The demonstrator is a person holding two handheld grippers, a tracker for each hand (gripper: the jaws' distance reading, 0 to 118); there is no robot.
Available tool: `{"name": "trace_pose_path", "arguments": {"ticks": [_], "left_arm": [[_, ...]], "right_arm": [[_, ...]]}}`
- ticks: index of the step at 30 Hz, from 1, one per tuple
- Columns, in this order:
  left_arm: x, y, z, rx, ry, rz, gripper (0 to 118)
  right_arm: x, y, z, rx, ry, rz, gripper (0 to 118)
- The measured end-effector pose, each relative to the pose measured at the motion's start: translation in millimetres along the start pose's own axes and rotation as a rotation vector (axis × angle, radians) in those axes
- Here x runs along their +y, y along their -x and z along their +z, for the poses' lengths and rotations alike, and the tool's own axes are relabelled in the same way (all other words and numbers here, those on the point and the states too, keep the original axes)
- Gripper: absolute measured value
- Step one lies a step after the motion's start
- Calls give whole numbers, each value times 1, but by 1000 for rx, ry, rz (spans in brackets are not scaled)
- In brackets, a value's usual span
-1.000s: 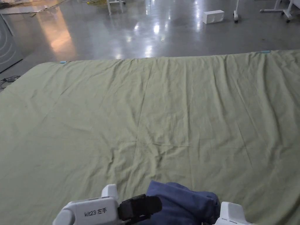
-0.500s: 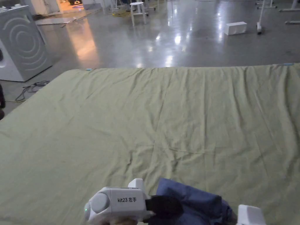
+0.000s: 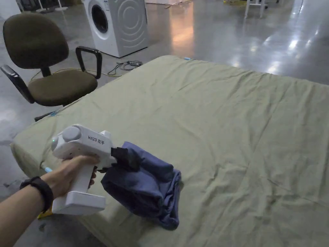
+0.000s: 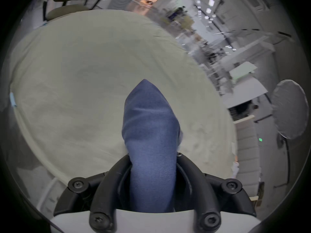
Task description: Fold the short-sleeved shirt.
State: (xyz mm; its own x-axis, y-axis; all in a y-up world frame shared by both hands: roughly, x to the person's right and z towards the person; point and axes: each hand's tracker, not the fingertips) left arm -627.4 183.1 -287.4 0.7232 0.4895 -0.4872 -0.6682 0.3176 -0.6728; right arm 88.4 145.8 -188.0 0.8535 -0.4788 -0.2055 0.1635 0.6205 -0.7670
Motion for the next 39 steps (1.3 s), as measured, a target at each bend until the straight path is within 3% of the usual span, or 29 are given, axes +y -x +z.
{"name": "trace_pose_path", "arguments": {"ticks": [1, 3, 4, 5, 7, 11, 12, 16, 18, 23, 26, 29, 31, 33, 34, 35, 36, 38, 39], "left_arm": [[-3, 1, -13, 32, 14, 31, 38], [-8, 4, -32, 96, 11, 15, 78], [-9, 3, -44, 185, 10, -4, 92], [-10, 3, -51, 272, 19, -44, 97], [-15, -1, -41, 387, -8, -113, 97], [-43, -36, 21, 421, -387, -363, 97], [-46, -42, 43, 381, -419, -372, 97], [-84, -92, 116, 108, -562, -419, 96], [-115, -126, 152, -16, -626, -515, 96], [-192, -184, 182, -18, -881, -709, 95], [-247, -218, 175, 148, -1001, -801, 95], [-289, -239, 175, 62, -1033, -854, 93], [-304, -246, 178, 26, -1029, -852, 87], [-317, -253, 183, 9, -1035, -855, 71], [-319, -256, 183, -22, -995, -885, 54], [-320, -259, 184, -46, -956, -901, 18], [-324, -261, 185, -42, -954, -896, 5], [-330, -259, 185, -31, -970, -882, 5], [-330, -257, 188, -36, -967, -885, 0]], "right_arm": [[-4, 0, 0, -20, -23, 5, 0], [-3, -2, -4, -61, -26, 32, 0], [-2, -2, -3, -72, -20, 38, 0], [0, -1, 1, -63, -24, 49, 0], [8, 3, 14, -55, -60, 111, 0], [9, 4, 44, -97, -150, 290, 0], [9, 3, 51, -118, -154, 309, 0], [21, 3, 79, -136, -240, 257, 0], [35, 13, 97, -138, -326, 257, 0], [68, 51, 130, -162, -486, 383, 0], [77, 68, 141, -173, -568, 431, 0], [76, 77, 143, -251, -624, 527, 0], [73, 81, 144, -297, -624, 556, 0], [68, 87, 152, -320, -680, 598, 0], [66, 88, 156, -316, -701, 593, 0], [62, 85, 157, -282, -704, 520, 0], [60, 84, 160, -233, -700, 476, 0], [56, 79, 163, -164, -637, 381, 0], [56, 83, 169, -198, -693, 432, 0]]}}
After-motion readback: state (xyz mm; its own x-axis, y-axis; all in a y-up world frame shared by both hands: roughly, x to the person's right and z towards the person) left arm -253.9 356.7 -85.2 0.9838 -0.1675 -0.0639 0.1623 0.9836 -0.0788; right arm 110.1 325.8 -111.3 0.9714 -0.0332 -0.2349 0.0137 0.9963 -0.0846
